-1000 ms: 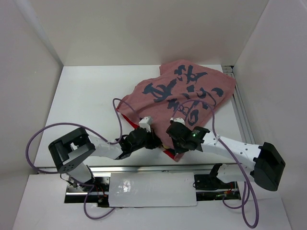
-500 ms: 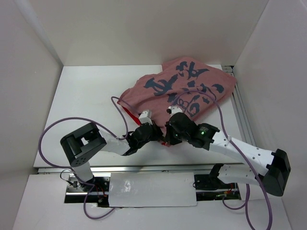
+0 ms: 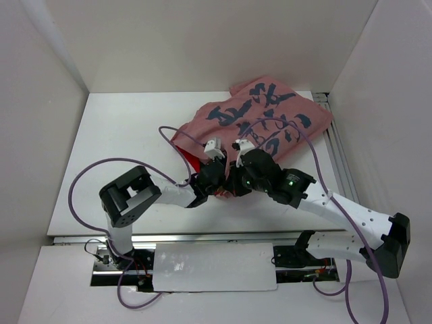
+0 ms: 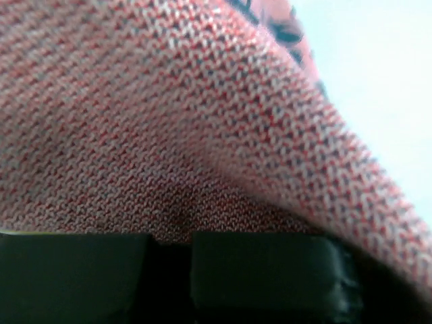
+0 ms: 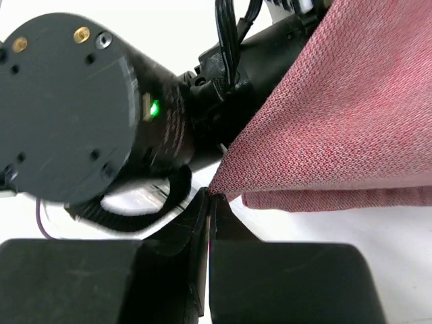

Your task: Put the pillow into the pillowcase

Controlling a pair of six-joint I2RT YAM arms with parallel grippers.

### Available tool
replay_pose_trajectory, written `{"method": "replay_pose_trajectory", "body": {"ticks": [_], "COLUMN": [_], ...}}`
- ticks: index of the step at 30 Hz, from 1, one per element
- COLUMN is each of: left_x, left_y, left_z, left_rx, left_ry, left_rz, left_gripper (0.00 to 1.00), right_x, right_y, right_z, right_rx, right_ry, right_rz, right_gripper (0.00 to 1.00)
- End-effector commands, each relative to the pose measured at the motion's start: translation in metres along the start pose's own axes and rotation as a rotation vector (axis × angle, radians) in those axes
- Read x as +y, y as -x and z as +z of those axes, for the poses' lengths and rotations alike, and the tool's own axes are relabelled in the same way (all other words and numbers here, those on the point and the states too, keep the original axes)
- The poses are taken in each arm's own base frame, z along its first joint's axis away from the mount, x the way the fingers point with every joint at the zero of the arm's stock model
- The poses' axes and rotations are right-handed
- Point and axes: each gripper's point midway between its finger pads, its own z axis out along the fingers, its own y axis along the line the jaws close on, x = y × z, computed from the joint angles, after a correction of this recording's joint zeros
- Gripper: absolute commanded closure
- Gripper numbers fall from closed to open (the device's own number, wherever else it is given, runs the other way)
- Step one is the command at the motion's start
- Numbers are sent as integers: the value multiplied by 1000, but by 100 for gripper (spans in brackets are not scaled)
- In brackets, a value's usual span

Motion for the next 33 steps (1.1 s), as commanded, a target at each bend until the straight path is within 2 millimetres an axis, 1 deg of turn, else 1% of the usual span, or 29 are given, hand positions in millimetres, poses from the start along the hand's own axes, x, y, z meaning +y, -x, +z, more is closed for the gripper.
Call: {"method": "replay_pose_trajectory", "body": {"ticks": [1,2,3,4,5,6,7,8,9,10,11,12,13,15,16,18,19,20,22,23,24,25,26,27,29,30,31,32,33], "left_x": [23,21,31,50,55,49,69,75,71,76,90,90,82,97,99,112,124,136,150,153,154,165,161,164,164,160,160,168,164], "left_y": [3,5,-2,-6,-6,3,-6,-5,1,4,0,2,9,5,12,19,23,25,30,38,42,48,52,62,79,90,104,105,115], "left_z": [-14,-26,-37,-50,-58,-68,-81,-89,-97,-103,-120,-126,-134,-157,-167,-178,-184,-188,-192,-188,-185,-182,-177,-171,-163,-154,-144,-144,-135], "left_rx": [50,71,132,176,215,232,330,362,380,395,450,457,450,476,443,411,395,375,358,361,361,357,359,349,312,288,258,256,240], "left_ry": [15,4,13,36,49,56,170,221,238,283,346,359,341,383,405,463,510,546,604,594,585,606,571,574,570,557,551,579,572], "left_rz": [53,54,63,105,118,118,171,196,218,233,252,246,230,219,188,164,152,130,93,62,44,23,7,-14,-9,-6,25,25,31], "left_gripper": [99,94,89,80,75,68,64,55,55,54,54,54,54,54,55,57,57,63,68,70,70,70,67,62,53,49,41,39,37], "right_x": [18,7,1,-2,-9,-13,-16,-21,-23,-25,-22,-24,-26,-25,-27,-19,-20,-16,-9,-7,0,0,0,-4,-16,-29,-47,-48,-59], "right_y": [15,11,9,-1,-3,-3,-7,-12,-11,-17,-14,-21,-23,-27,-29,-29,-34,-33,-42,-46,-51,-58,-65,-79,-91,-102,-117,-120,-129], "right_z": [-10,-7,-5,-1,1,3,5,8,8,12,12,16,18,20,23,23,23,23,20,21,17,14,12,13,12,12,13,13,16], "right_rx": [-38,-26,-9,25,30,36,47,66,66,85,83,108,116,138,148,154,170,166,202,217,246,266,276,313,345,386,436,445,472], "right_ry": [78,48,28,23,5,-2,-8,-17,-16,-14,13,12,9,23,19,66,76,100,166,193,246,259,265,257,205,141,59,52,4], "right_rz": [-5,8,15,16,26,36,27,37,45,33,23,26,3,-16,-35,-53,-59,-83,-111,-149,-160,-166,-172,-169,-150,-135,-114,-101,-100], "right_gripper": [100,100,100,100,100,100,100,100,100,100,100,100,100,100,100,100,100,100,100,100,100,100,100,100,100,100,100,100,100]}}
